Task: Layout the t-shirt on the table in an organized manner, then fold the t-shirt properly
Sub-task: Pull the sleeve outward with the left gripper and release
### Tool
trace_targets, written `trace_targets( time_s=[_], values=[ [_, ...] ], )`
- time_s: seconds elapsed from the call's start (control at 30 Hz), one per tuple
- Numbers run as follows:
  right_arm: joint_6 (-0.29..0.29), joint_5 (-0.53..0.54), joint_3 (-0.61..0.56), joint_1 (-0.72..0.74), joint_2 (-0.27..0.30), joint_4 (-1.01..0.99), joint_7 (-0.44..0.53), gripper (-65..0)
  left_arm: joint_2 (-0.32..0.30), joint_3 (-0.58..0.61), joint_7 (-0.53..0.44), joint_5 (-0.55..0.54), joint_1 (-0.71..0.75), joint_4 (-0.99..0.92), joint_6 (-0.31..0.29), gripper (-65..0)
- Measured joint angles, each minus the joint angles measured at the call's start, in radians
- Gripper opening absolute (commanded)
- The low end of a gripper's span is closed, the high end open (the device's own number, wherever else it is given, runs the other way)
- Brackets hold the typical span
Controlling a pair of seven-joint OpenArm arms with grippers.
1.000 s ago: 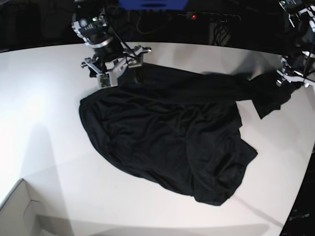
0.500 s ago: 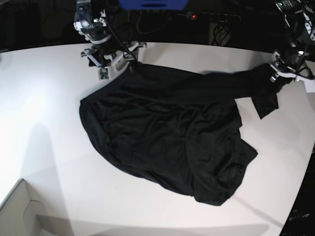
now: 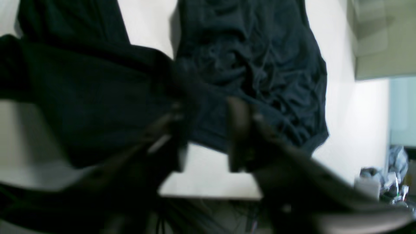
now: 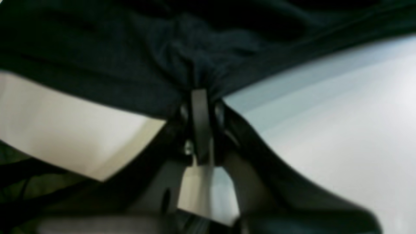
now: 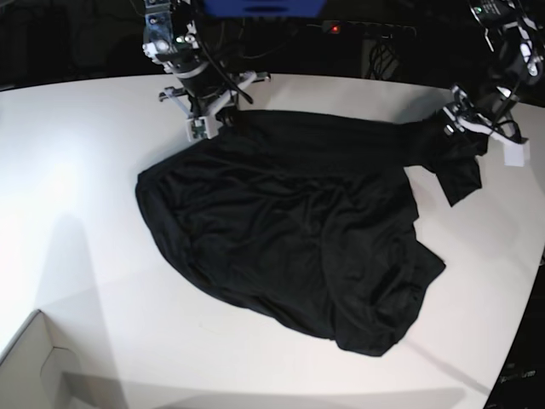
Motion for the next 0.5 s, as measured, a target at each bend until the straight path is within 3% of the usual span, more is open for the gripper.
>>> trace_targets(
  time_s=[0.1, 0.23, 0.37, 0.5],
  values=[
    [0.0, -0.001, 0.078, -0.016, 0.001, 0.021, 0.002, -65.0, 0.002, -0.041, 0.035, 0.002, -0.003, 0.042, 0.0, -34.9],
    [0.001, -0.001, 0.183, -0.041, 0.002, 0.053, -0.002, -65.0, -0.008, -0.124, 0.047, 0.008, -0.019, 0.047, -0.002, -34.7],
    [0.0, -0.013, 0.237, -0.046, 0.032, 0.077, -0.021, -65.0, -0.056, -0.149, 0.034, 0.085, -0.12, -0.059, -0.002, -34.5],
    [-0.002, -0.009, 0.258, -0.047, 0.034, 0.105, -0.025, -65.0, -0.056, -0.142, 0.045, 0.151, -0.201, -0.171, -0.008, -34.3]
  ],
)
